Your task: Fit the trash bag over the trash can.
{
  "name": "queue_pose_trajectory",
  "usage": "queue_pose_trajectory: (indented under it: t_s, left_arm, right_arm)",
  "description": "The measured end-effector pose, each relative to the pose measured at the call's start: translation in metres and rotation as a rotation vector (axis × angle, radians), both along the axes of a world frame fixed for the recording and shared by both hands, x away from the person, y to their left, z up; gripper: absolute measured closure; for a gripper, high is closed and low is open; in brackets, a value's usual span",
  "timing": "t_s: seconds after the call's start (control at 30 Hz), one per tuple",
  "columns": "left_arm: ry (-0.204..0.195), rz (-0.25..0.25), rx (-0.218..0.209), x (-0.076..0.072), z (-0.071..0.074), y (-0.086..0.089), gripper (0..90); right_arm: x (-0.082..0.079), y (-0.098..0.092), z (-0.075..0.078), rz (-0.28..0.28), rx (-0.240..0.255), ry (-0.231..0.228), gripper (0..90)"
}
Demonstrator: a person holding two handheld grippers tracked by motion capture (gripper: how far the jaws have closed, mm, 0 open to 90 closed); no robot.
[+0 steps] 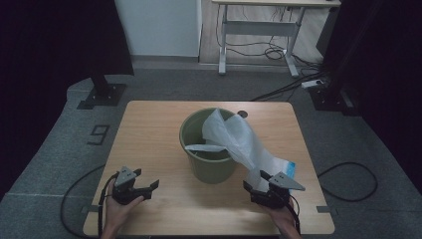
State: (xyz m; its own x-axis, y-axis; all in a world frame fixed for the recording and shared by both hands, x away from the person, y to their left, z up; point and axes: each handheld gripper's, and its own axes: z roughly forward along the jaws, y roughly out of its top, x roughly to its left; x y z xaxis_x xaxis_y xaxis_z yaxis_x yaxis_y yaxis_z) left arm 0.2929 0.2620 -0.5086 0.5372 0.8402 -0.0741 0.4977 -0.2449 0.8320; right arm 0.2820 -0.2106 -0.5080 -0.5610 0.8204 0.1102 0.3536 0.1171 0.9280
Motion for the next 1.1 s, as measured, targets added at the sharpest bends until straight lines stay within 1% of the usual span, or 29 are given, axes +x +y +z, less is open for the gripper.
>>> queue_pose_trajectory:
  t_s: [0.07,0.1,0.13,0.17,0.2,0.23,0.3,0.37,0.4,0.5,0.63,0.73,0.87,0.93,1.03,1.1]
  left_arm:
    - [-0.001,0.001,-0.002,0.000,0.001,-0.001,14.6]
    - [-0.001,0.005,-0.003,0.000,0.001,-0.001,14.6]
    - [-0.003,0.008,-0.005,0.000,0.001,-0.002,14.6]
    - [-0.003,0.008,-0.005,0.000,0.002,-0.003,14.5]
    - [-0.003,0.008,-0.004,0.000,0.003,-0.004,14.6]
    - [-0.004,0.005,-0.008,0.000,0.004,-0.005,14.6]
    - [-0.006,-0.002,-0.020,0.000,0.007,-0.007,15.3]
    - [-0.016,-0.009,-0.018,0.001,0.013,-0.012,15.4]
    - [-0.023,-0.013,-0.021,0.001,0.017,-0.015,15.8]
    - [-0.049,-0.028,-0.031,0.001,0.030,-0.022,16.0]
    - [-0.086,-0.051,-0.056,0.002,0.049,-0.033,16.5]
    - [-0.105,-0.073,-0.060,0.003,0.060,-0.040,16.7]
    - [-0.128,-0.085,-0.061,0.004,0.073,-0.050,17.0]
    - [-0.141,-0.096,-0.050,0.003,0.079,-0.055,17.0]
    - [-0.157,-0.113,-0.049,0.002,0.088,-0.061,16.9]
    - [-0.167,-0.129,-0.057,0.001,0.094,-0.066,16.9]
  right_arm:
    - [0.002,0.001,-0.003,-0.003,-0.017,0.016,28.2]
    - [0.003,0.001,-0.004,-0.006,-0.033,0.015,32.9]
    - [0.004,0.001,-0.005,-0.013,-0.050,0.008,41.0]
    - [0.005,-0.001,-0.006,-0.005,-0.053,0.007,51.8]
    - [0.005,-0.002,-0.006,0.007,-0.053,0.004,59.4]
    - [0.005,-0.003,-0.005,0.008,-0.062,-0.004,67.3]
    - [0.005,-0.007,-0.003,0.002,-0.066,-0.027,78.3]
    - [0.005,-0.011,0.002,-0.011,-0.064,-0.053,85.5]
    - [0.005,-0.013,0.005,-0.017,-0.061,-0.066,87.6]
    - [0.006,-0.020,0.017,-0.035,-0.063,-0.102,88.3]
    - [0.006,-0.024,0.038,-0.037,-0.064,-0.145,88.5]
    - [0.007,-0.024,0.054,-0.041,-0.068,-0.185,88.5]
    - [0.009,-0.021,0.075,-0.040,-0.080,-0.230,88.5]
    - [0.011,-0.018,0.084,-0.036,-0.090,-0.251,88.4]
    - [0.013,-0.011,0.094,-0.023,-0.094,-0.270,88.5]
    - [0.015,-0.007,0.100,-0.014,-0.097,-0.277,88.5]
